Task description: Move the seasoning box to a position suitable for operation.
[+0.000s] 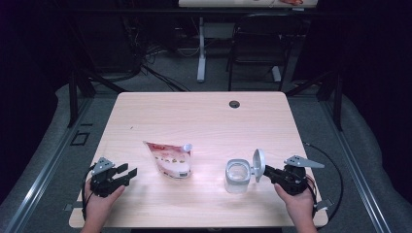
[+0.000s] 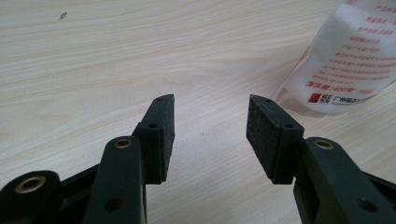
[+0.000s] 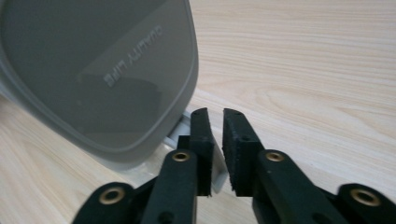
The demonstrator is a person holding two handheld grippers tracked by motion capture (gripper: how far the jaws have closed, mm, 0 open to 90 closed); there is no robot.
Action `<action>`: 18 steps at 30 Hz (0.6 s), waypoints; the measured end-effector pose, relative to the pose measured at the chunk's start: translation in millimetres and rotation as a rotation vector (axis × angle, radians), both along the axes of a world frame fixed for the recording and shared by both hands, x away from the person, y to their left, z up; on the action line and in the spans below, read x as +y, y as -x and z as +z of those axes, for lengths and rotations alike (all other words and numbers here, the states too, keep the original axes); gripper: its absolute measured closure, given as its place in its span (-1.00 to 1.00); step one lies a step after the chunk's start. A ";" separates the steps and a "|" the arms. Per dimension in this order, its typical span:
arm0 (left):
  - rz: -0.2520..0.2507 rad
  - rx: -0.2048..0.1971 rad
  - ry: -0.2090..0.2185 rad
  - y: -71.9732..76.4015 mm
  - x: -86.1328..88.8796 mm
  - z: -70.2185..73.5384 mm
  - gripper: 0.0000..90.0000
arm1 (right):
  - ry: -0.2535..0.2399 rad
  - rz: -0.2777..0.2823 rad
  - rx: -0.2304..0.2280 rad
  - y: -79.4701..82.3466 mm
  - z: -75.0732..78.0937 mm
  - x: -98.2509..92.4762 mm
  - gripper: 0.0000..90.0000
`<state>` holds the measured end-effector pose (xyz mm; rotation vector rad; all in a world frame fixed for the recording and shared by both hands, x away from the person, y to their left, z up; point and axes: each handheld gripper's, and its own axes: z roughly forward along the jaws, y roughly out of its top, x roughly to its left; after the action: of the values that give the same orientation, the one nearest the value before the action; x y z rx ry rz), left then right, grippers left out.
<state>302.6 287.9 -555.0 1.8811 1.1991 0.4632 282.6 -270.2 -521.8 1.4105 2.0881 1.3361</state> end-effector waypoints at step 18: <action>-0.015 -0.003 0.007 -3.8 -3.8 0.6 0.16 | 0.099 0.034 0.006 18.2 -11.3 -2.9 0.46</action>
<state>306.3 284.1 -554.4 1.8817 1.1826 0.4533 264.5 -273.1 -533.1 1.3464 2.1598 1.2240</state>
